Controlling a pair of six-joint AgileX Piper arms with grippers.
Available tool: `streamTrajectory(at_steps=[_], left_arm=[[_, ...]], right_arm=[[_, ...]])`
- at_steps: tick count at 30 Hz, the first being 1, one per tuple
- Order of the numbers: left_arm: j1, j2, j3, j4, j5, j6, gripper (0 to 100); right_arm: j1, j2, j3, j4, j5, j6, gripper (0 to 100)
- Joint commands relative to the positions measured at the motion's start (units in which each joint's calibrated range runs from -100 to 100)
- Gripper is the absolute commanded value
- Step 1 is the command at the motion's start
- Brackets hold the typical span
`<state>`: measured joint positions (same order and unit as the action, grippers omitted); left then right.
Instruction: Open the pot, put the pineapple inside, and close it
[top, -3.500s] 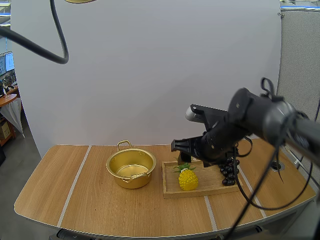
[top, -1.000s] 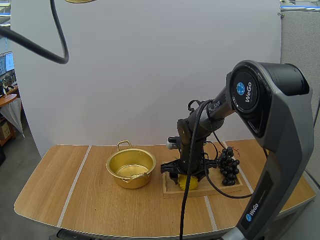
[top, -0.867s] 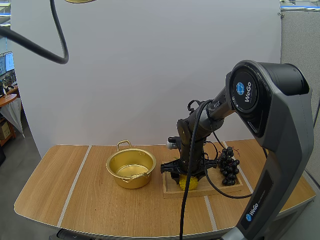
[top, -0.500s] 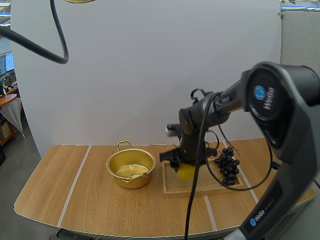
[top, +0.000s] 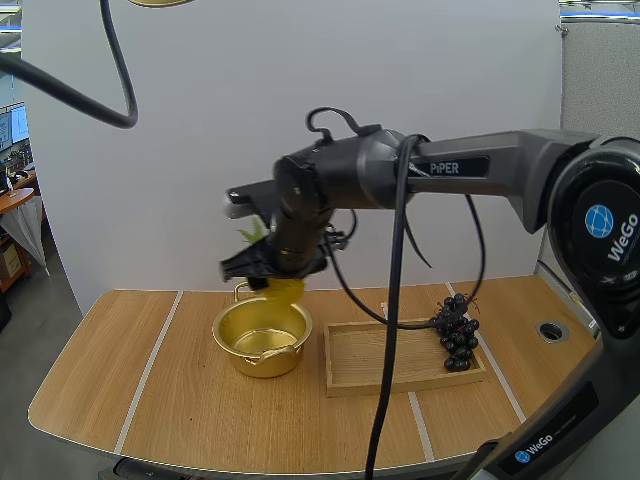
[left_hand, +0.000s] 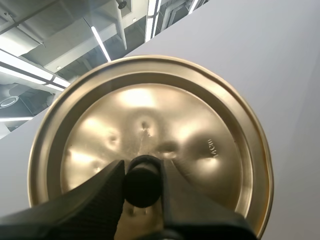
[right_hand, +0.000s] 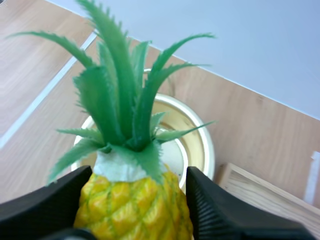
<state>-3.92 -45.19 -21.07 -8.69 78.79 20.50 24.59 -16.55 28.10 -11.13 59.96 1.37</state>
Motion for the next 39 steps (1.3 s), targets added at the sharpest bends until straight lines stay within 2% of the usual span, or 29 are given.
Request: streamTrajectory(at_steps=[1, 8, 18, 39], left_arm=[[-0.25, -0.2, -0.2, 0.2, -1.5, -0.6, 0], [-0.25, -0.2, -0.2, 0.2, -1.5, -0.6, 0], [-0.25, -0.2, -0.2, 0.2, -1.5, -0.6, 0], [-0.25, -0.2, -0.2, 0.2, -1.5, -0.6, 0]], right_arm=[[0.9, 4.7, -1.3, 0.5, -1.9, 1.3, 7], [0.9, 12.9, -1.3, 0.9, -6.3, 0.7, 7], [1.0, 19.3, -1.4, -0.4, -9.8, 0.7, 7], [-0.4, 22.4, -1.4, -1.0, -8.6, 2.0, 7]])
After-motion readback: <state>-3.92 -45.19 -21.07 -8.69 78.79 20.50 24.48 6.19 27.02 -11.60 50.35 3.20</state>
